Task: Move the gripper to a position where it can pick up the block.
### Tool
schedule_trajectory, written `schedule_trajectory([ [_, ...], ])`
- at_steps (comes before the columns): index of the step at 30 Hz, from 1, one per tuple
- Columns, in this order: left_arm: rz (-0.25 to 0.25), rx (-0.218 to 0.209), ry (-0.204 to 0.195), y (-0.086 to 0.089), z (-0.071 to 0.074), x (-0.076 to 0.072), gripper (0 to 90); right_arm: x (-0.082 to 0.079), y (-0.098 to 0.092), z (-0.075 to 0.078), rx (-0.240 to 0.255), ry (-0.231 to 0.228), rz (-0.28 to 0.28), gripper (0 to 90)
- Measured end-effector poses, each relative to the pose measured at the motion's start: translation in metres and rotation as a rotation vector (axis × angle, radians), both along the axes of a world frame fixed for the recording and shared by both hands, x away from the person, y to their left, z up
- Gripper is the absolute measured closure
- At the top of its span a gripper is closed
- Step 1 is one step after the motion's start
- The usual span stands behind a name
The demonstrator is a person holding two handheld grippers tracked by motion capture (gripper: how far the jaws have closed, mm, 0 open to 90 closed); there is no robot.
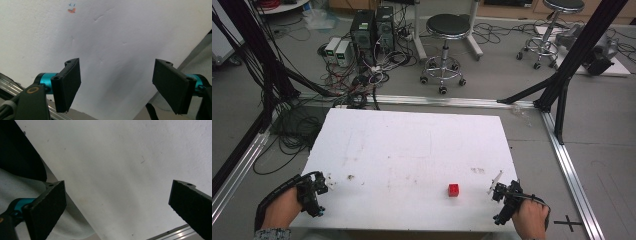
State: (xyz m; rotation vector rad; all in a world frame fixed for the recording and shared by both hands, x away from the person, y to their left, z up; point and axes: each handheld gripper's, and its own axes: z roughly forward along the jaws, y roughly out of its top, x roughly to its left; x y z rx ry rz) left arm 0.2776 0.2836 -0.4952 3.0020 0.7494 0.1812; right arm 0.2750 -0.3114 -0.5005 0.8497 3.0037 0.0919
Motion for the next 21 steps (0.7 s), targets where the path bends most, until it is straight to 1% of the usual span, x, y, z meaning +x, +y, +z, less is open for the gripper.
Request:
schedule_trajectory([
  [4, 0.002, -0.001, 0.004, 0.0003, 0.0008, -0.0008, 23.1, 0.0, 0.0002, 0.0023, 0.004, -0.004, -0.001, 0.8],
  [6, -0.001, -0.002, -0.002, 0.0005, 0.0006, -0.001, 23.1, -0.0004, 0.0, 0.0025, 0.006, -0.005, -0.004, 0.8],
  [8, 0.001, -0.003, 0.004, 0.0004, 0.0008, -0.0007, 23.1, 0.0, -0.0011, 0.0024, 0.002, -0.008, 0.002, 0.8],
  [10, 0.0, -0.006, 0.001, 0.0004, 0.0004, -0.0003, 23.1, -0.0005, -0.0014, 0.0024, 0.003, -0.01, -0.017, 0.8],
  [12, 0.001, -0.012, 0.0, 0.0003, -0.0002, -0.0001, 23.1, 0.0006, -0.0029, 0.0027, 0.005, -0.011, -0.011, 0.8],
  [16, -0.005, -0.008, 0.006, 0.0005, -0.0002, 0.0001, 23.2, 0.0023, -0.0045, 0.0051, 0.011, -0.02, -0.023, 0.8],
  [21, -0.002, -0.012, 0.002, 0.0008, 0.0009, -0.0003, 23.2, 0.0061, -0.0054, 0.0084, 0.011, -0.024, -0.019, 0.8],
])
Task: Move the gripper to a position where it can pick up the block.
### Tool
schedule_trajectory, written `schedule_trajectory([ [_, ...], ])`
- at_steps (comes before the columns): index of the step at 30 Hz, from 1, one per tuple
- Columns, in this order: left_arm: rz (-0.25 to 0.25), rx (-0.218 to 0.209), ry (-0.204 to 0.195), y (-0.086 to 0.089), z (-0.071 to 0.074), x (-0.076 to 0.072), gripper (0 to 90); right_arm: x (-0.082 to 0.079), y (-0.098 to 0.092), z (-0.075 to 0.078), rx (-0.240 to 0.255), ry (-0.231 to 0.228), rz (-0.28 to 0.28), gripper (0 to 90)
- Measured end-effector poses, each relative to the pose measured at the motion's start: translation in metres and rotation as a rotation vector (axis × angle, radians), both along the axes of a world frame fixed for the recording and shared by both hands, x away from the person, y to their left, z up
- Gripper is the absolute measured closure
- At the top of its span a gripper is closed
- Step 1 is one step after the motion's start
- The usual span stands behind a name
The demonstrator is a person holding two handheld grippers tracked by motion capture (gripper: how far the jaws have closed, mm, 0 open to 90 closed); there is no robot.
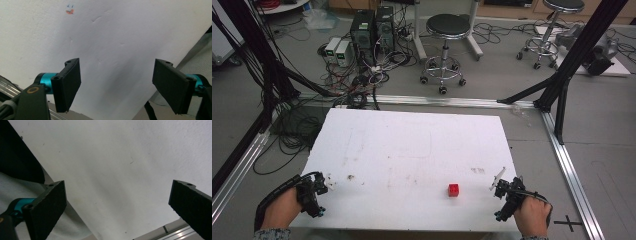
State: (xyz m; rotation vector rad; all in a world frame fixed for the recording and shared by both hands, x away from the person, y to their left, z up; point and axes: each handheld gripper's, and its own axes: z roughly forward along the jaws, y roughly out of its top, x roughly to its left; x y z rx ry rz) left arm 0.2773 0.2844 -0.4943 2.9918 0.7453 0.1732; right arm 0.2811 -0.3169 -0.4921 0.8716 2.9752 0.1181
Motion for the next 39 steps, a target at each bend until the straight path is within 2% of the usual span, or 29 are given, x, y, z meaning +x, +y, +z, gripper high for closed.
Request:
schedule_trajectory([
  [5, 0.002, -0.007, 0.002, -0.001, 0.0, 0.0, 23.2, 0.006, 0.001, 0.008, -0.001, -0.011, 0.012, 0.8],
  [15, 0.009, -0.011, -0.003, 0.001, 0.001, 0.0, 23.2, 0.025, 0.011, 0.04, 0.009, -0.063, 0.05, 0.8],
  [26, 0.011, -0.016, 0.003, 0.002, 0.0, 0.0, 23.2, 0.047, 0.031, 0.069, 0.012, -0.109, 0.12, 0.8],
  [32, 0.014, -0.018, 0.0, 0.003, 0.0, 0.0, 23.3, 0.056, 0.048, 0.076, 0.027, -0.112, 0.179, 0.8],
  [39, 0.012, -0.019, 0.002, 0.003, 0.0, 0.001, 23.3, 0.066, 0.067, 0.071, 0.02, -0.087, 0.262, 0.8],
])
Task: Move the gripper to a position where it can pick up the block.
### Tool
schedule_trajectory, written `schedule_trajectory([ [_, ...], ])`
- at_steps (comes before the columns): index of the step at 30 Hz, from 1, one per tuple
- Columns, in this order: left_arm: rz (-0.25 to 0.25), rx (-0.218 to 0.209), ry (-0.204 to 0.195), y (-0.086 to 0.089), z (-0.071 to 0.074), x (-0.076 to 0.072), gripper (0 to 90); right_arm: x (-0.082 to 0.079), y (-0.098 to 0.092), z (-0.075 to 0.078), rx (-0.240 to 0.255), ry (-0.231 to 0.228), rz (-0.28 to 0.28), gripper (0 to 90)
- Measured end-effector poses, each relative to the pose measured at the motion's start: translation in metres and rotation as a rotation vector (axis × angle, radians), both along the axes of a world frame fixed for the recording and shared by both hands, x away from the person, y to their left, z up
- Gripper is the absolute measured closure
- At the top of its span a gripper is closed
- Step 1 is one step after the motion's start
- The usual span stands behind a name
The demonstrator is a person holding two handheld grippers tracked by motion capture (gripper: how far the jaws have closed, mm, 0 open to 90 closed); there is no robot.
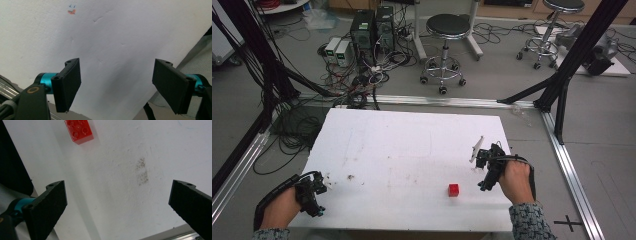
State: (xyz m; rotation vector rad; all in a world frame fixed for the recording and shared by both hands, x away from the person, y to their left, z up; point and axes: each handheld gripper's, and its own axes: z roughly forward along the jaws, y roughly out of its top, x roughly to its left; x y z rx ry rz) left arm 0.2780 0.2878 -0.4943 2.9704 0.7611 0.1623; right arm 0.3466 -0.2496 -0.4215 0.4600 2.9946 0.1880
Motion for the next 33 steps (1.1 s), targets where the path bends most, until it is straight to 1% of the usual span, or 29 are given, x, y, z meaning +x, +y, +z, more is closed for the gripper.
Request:
schedule_trajectory([
  [2, 0.002, -0.001, 0.0, 0.0, 0.0, 0.0, 23.3, 0.002, 0.005, -0.003, -0.004, 0.01, 0.022, 0.8],
  [7, 0.003, 0.0, 0.0, 0.0, -0.001, 0.0, 23.5, 0.003, 0.019, -0.011, -0.04, 0.019, 0.089, 0.8],
  [8, 0.001, 0.0, 0.001, 0.0, -0.001, 0.001, 23.5, 0.002, 0.022, -0.013, -0.05, 0.018, 0.094, 0.8],
  [12, 0.003, 0.003, -0.001, 0.0, -0.001, 0.0, 23.5, 0.002, 0.034, -0.021, -0.073, 0.03, 0.142, 0.8],
  [15, 0.004, 0.0, -0.002, 0.0, -0.001, 0.0, 23.5, 0.001, 0.041, -0.029, -0.101, 0.025, 0.165, 0.8],
  [17, 0.004, 0.001, 0.001, 0.0, -0.001, 0.0, 23.5, 0.001, 0.045, -0.034, -0.115, 0.025, 0.195, 0.8],
  [19, 0.008, -0.003, -0.002, 0.0, -0.002, 0.0, 23.5, 0.001, 0.049, -0.038, -0.12, 0.023, 0.214, 0.8],
  [22, 0.003, 0.002, 0.006, -0.001, -0.002, 0.001, 23.5, 0.001, 0.054, -0.042, -0.122, 0.024, 0.214, 0.8],
  [23, 0.003, 0.002, 0.006, -0.001, -0.002, 0.001, 23.5, 0.002, 0.055, -0.044, -0.12, 0.026, 0.226, 0.8],
  [24, 0.004, 0.0, 0.005, -0.001, -0.002, 0.001, 23.5, 0.002, 0.056, -0.046, -0.12, 0.027, 0.22, 0.8],
  [27, 0.013, -0.005, 0.001, 0.0, -0.002, 0.0, 23.5, 0.003, 0.062, -0.051, -0.114, 0.035, 0.239, 0.8],
  [29, 0.011, -0.003, 0.001, 0.0, -0.002, 0.0, 23.4, 0.003, 0.066, -0.055, -0.121, 0.044, 0.239, 0.8],
  [30, 0.012, -0.004, -0.001, 0.0, -0.002, 0.0, 23.4, 0.004, 0.069, -0.057, -0.119, 0.046, 0.254, 0.8],
  [33, 0.014, -0.007, -0.004, 0.0, -0.002, 0.0, 23.4, 0.003, 0.075, -0.062, -0.12, 0.052, 0.268, 0.8],
])
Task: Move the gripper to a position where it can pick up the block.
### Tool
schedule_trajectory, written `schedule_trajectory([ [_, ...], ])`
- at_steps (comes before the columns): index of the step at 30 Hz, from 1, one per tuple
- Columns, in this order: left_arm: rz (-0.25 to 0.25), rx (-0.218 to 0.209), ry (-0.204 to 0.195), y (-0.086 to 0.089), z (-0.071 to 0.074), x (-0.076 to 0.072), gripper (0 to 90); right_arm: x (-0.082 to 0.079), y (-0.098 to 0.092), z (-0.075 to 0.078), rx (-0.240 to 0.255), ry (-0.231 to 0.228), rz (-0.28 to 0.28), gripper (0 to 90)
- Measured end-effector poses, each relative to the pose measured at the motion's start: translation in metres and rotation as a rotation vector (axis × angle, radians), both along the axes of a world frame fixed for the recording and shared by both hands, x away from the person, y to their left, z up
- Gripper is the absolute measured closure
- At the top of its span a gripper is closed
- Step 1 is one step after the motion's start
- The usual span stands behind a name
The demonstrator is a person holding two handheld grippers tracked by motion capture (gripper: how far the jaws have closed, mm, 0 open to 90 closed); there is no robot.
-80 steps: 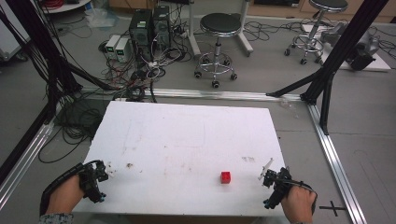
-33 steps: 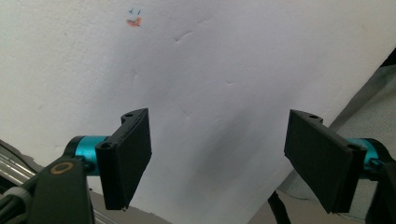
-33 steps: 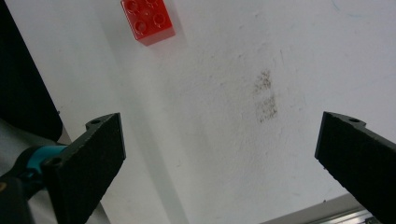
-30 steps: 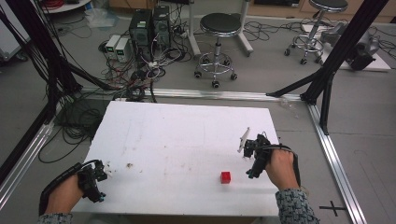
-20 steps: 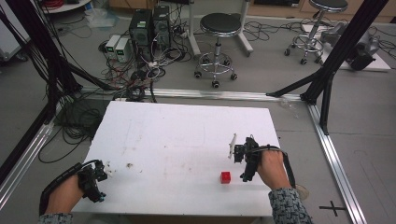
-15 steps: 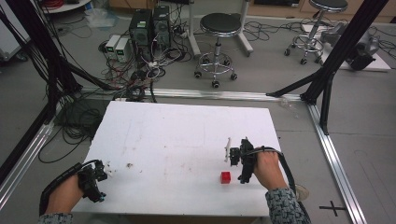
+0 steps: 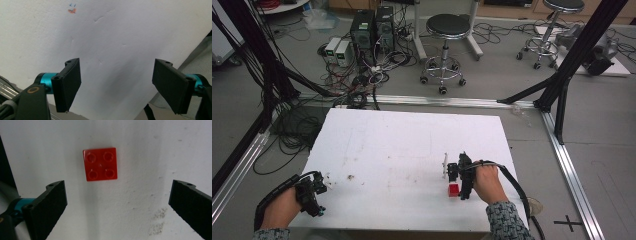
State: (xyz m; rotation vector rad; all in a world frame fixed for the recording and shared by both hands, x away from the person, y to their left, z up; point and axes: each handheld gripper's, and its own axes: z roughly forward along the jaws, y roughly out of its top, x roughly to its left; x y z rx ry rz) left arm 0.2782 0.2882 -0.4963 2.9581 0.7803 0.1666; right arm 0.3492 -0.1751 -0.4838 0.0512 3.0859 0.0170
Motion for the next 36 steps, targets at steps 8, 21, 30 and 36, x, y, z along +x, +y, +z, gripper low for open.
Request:
schedule_trajectory([
  [8, 0.0, -0.001, 0.001, 0.0, -0.001, 0.0, 23.4, -0.002, 0.007, -0.013, 0.004, 0.018, 0.012, 0.8],
  [21, -0.001, -0.001, 0.002, -0.001, -0.001, 0.0, 23.4, -0.006, 0.018, -0.035, -0.027, 0.028, 0.044, 0.8],
  [30, 0.0, -0.004, 0.003, 0.0, -0.002, 0.001, 23.4, -0.007, 0.019, -0.038, -0.031, 0.034, 0.05, 0.8],
  [36, -0.001, -0.002, 0.002, -0.001, -0.002, 0.001, 23.4, -0.006, 0.018, -0.037, -0.013, 0.026, 0.075, 0.8],
])
